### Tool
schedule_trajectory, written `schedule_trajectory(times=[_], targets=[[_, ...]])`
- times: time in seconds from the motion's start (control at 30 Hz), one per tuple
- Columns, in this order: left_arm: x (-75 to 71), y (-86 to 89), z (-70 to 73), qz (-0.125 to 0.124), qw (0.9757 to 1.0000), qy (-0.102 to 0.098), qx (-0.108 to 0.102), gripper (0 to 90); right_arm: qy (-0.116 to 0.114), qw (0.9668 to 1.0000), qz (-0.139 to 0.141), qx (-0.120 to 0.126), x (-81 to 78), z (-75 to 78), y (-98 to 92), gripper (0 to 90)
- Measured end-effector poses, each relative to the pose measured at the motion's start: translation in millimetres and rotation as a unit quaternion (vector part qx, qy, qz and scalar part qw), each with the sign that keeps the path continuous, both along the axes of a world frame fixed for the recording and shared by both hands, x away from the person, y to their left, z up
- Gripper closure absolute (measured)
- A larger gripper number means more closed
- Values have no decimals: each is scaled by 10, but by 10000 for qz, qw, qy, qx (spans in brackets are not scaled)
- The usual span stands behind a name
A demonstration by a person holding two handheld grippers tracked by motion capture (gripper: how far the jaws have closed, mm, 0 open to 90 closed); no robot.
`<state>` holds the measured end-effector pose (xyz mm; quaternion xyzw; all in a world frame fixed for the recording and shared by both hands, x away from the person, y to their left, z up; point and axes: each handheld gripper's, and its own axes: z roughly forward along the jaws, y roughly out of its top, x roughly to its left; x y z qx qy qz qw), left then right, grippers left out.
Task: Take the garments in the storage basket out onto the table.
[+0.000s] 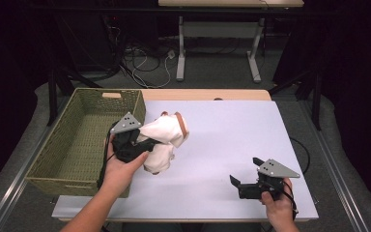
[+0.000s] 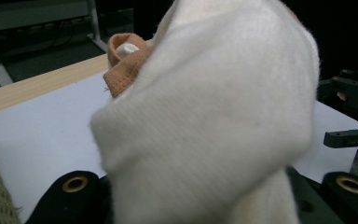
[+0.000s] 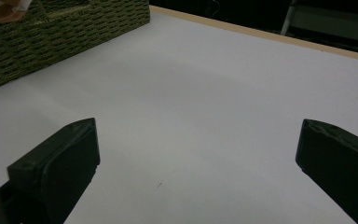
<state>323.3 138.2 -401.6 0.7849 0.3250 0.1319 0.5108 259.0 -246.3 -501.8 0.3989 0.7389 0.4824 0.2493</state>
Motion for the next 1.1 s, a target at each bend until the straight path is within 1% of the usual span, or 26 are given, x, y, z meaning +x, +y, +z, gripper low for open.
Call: schedule_trajectory(times=[0.27,0.33,0.37,0.4,0.5,0.57,0.6,0.7,0.87,0.93,1.0,1.1], targets=[[-16,-66,-92,-86,9999,56,-52,776,13,10000,-11,1,-2,-3,10,0],[-19,-78,-113,-109,9999,43,-61,775,4,10000,-7,-11,-1,-3,10,0],[-28,-89,-124,-99,9999,80,-104,776,-2,10000,-4,-18,-1,-3,10,0],[-33,-97,-133,-103,9999,79,-106,775,-3,10000,5,-33,0,-4,9,0],[-46,-130,-162,-151,9999,39,-65,775,-15,10000,13,-54,2,-8,14,0],[-62,-167,-184,-155,9998,58,-66,775,-21,10000,19,-52,3,-9,16,0],[-62,-181,-196,-190,9998,39,-31,775,-21,10000,15,-49,4,-9,16,0],[-68,-237,-242,-244,9997,67,15,775,1,10000,12,-52,-2,-4,16,0],[-57,-343,-362,-376,9991,212,33,775,-19,10000,12,-47,0,-7,15,0],[-56,-393,-408,-391,9989,272,23,775,-6,10000,14,-53,-2,-3,12,0],[-44,-439,-446,-445,9986,272,64,775,1,10000,14,-60,0,-5,9,0],[-34,-521,-497,-502,9981,355,76,775,-6,10000,7,-37,2,-8,9,0]])
